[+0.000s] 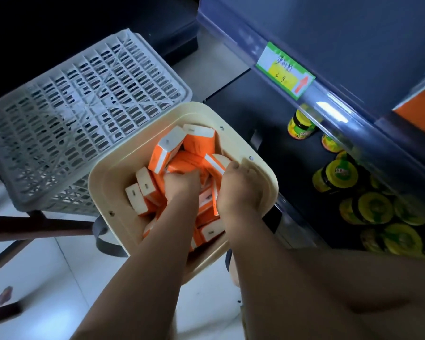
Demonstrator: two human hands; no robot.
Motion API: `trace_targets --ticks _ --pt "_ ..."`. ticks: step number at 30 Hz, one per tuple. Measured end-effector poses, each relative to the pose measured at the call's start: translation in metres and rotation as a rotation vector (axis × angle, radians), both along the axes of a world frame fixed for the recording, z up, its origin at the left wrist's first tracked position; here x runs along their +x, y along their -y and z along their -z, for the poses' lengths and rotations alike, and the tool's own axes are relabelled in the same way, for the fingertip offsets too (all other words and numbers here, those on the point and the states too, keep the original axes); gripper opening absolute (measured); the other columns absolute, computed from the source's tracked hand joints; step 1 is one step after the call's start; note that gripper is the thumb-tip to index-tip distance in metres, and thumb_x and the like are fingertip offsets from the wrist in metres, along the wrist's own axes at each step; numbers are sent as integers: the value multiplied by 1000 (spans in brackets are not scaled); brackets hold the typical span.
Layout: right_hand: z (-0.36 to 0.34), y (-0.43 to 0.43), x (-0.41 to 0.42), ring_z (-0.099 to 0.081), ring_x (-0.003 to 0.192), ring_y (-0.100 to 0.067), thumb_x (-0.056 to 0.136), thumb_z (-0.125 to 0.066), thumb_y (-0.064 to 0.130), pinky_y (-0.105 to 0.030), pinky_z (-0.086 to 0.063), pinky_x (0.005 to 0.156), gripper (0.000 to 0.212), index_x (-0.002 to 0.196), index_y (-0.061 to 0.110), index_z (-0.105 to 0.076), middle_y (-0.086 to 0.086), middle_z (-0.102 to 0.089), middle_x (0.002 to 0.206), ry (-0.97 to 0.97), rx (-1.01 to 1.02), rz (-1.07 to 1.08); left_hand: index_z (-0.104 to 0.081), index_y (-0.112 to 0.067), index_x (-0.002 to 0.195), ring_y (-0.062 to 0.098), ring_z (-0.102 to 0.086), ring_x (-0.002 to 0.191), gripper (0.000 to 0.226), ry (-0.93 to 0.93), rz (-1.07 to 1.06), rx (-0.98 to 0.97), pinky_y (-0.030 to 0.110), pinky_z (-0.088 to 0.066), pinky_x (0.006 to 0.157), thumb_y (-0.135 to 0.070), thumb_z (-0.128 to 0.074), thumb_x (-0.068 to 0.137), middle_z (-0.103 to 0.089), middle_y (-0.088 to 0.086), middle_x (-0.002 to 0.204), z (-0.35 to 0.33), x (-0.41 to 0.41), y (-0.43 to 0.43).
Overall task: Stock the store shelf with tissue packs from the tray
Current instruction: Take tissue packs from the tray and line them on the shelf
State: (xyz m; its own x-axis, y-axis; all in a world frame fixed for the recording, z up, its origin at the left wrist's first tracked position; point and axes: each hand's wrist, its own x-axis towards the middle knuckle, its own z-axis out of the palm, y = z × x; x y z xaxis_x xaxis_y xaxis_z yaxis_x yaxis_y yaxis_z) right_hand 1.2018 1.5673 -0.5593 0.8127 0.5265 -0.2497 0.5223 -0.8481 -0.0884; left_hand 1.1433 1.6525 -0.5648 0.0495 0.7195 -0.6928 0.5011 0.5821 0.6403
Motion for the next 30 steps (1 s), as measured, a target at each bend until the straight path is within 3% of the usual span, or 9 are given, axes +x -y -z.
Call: trace_targets --ticks 2,4,6,10,13,18,21,24,30 --pt "-3 10 2 -63 117 -31 95 -59 20 -39 -49 95 27 121 13 -60 -10 -66 125 -4 178 108 -62 -15 93 18 -68 78 6 62 5 -60 24 -54 62 -15 -67 94 -64 -1 84 -4 2 1" --pt "-11 17 4 -67 94 -23 87 -68 28 -31 -50 79 21 105 19 -63 1 -68 101 -69 376 296 -60 -17 105 22 -68 83 27 6 5 11 29 -51 64 -14 -75 82 -65 1 92 -4 4 1" --pt "-18 19 8 -62 81 -18 82 -68 34 -27 -45 72 20 96 21 -62 8 -64 90 -214 500 456 -58 -17 99 19 -64 77 27 -8 1 91 31 -48 64 -11 -75 78 -66 4 90 -14 5 3" --pt "-39 26 22 -68 80 -20 82 -73 35 -34 -56 76 22 89 19 -60 7 -69 83 -564 864 651 -67 -17 98 22 -72 80 19 127 26 133 34 -59 68 -7 -69 82 -73 5 88 -31 -2 9" --pt "-59 37 32 -71 84 -22 87 -77 28 -36 -57 80 18 91 17 -64 1 -72 88 -622 1026 697 -64 -15 98 33 -73 83 19 202 43 176 40 -57 66 -9 -69 80 -71 13 90 -50 -8 6" --pt "-114 50 43 -76 89 -25 89 -75 38 -37 -60 76 25 100 16 -70 -5 -77 95 -690 1162 754 -60 -21 110 24 -69 70 24 376 118 210 34 -58 62 -20 -72 89 -71 9 86 -95 -19 9" --pt "-161 58 54 -75 82 -28 86 -70 44 -43 -62 78 31 87 14 -72 -6 -76 79 -576 1102 677 -63 -27 111 34 -76 79 32 527 141 194 55 -63 79 -28 -76 82 -78 11 88 -121 -21 8" --pt "-202 70 62 -72 80 -39 77 -64 45 -56 -61 80 37 77 8 -67 -13 -73 72 -443 1097 600 -62 -25 121 22 -74 71 31 641 218 243 35 -58 62 -16 -70 92 -78 6 86 -150 -22 6" --pt "-270 115 61 -76 89 -30 86 -80 16 -46 -65 80 17 99 16 -69 -12 -76 100 -569 1274 514 -71 -12 119 28 -73 87 46 799 504 333 43 -57 79 1 -62 76 -76 13 100 -216 -20 5"
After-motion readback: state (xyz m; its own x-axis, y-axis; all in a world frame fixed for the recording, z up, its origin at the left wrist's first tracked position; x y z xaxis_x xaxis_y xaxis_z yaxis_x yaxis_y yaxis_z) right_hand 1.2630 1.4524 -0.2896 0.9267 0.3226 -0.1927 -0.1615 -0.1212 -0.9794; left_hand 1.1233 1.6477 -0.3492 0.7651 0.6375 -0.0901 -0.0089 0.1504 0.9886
